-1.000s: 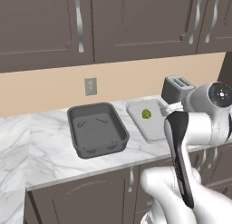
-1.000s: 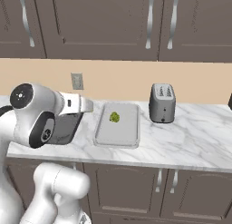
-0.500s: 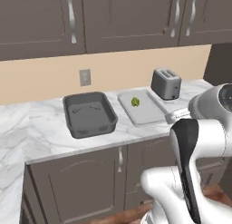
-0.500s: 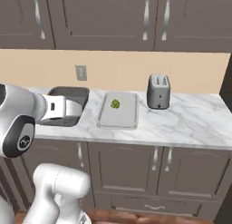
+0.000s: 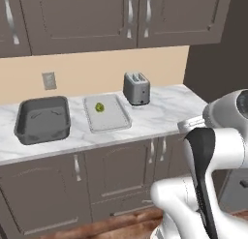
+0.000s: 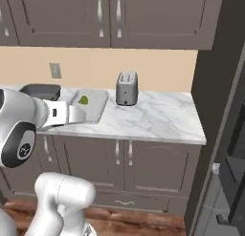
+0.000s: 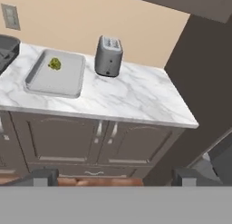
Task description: Place one broccoli and one chicken drumstick in each tupperware on the nearby counter, to pack two identical lunches.
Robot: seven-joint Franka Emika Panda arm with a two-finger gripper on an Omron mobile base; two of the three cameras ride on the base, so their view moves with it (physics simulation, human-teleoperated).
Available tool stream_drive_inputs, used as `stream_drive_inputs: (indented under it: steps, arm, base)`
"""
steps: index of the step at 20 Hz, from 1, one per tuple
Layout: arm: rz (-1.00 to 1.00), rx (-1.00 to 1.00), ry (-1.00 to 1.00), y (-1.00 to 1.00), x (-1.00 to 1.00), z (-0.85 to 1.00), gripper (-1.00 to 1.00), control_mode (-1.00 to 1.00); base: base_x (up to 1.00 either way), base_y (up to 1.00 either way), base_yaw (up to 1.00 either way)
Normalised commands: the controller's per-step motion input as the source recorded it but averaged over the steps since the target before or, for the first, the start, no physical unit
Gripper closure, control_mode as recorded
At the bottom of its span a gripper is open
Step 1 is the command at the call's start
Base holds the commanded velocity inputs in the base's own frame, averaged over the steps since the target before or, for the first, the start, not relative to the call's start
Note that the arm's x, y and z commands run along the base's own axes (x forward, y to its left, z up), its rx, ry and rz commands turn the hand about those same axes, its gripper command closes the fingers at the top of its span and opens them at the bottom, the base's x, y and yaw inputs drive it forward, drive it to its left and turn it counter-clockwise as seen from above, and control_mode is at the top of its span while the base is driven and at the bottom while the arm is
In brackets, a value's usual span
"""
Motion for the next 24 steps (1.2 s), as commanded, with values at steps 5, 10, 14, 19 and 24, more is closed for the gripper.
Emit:
stream_drive_inputs:
  steps: [5, 10, 14, 19, 24]
  arm:
    - [0.00, 0.00, 0.00, 0.00, 0.00, 0.00, -1.00, 1.00]
    - [0.00, 0.00, 0.00, 0.00, 0.00, 0.00, -1.00, 1.00]
    - [0.00, 0.00, 0.00, 0.00, 0.00, 0.00, -1.00, 1.00]
    - [0.00, 0.00, 0.00, 0.00, 0.00, 0.00, -1.00, 1.00]
    - [0.00, 0.00, 0.00, 0.00, 0.00, 0.00, -1.00, 1.00]
  base:
    - [-0.60, -0.96, 0.16]
    - [-0.81, -0.40, 0.33]
    - [-0.74, -0.23, 0.36]
    - [-0.79, -0.28, 0.26]
    - [-0.98, -0.91, 0.02]
